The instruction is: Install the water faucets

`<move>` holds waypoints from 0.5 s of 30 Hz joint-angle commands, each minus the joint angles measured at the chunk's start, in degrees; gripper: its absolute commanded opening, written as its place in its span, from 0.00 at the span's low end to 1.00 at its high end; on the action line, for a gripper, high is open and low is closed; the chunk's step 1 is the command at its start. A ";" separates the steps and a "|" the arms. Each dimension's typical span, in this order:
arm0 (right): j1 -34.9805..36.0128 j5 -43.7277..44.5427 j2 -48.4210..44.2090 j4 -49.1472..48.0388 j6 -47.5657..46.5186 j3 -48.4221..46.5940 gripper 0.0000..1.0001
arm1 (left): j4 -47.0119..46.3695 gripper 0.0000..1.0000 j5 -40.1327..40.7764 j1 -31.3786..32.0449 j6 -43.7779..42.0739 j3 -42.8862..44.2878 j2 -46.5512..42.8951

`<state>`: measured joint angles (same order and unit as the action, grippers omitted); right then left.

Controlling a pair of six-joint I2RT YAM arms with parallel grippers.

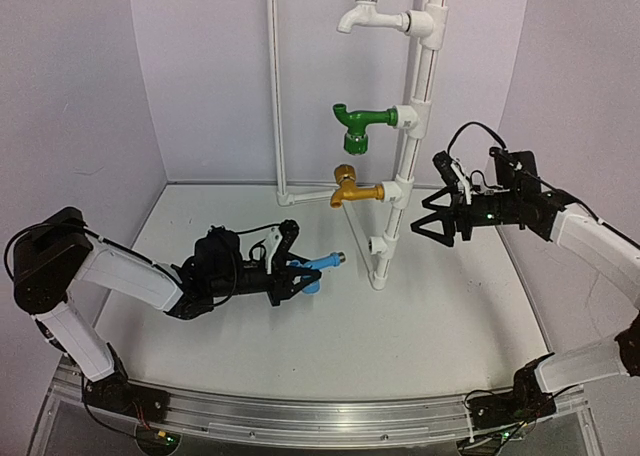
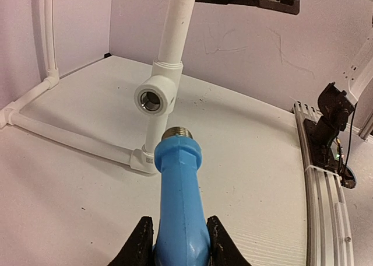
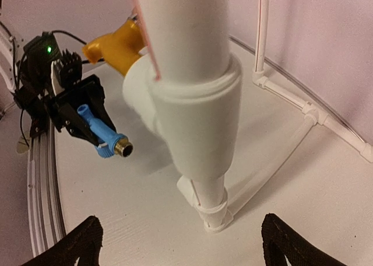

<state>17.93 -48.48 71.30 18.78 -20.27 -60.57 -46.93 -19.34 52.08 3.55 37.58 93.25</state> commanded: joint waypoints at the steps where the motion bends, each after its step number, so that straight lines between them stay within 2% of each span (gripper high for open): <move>1: 0.96 -0.41 2.72 -13.73 8.88 0.83 0.88 | -9.94 0.00 1.41 -1.03 -1.62 1.74 1.93; 6: 7.03 4.96 4.94 -15.52 7.50 0.12 0.87 | -12.45 0.00 0.85 -1.45 -2.05 2.20 4.07; 15: 7.32 15.17 6.32 -24.02 12.72 1.57 0.84 | -13.40 0.00 0.58 -1.56 -3.46 3.65 6.38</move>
<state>25.17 -39.29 77.17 1.41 -11.14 -59.70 -54.85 -18.83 50.80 1.38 38.74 98.70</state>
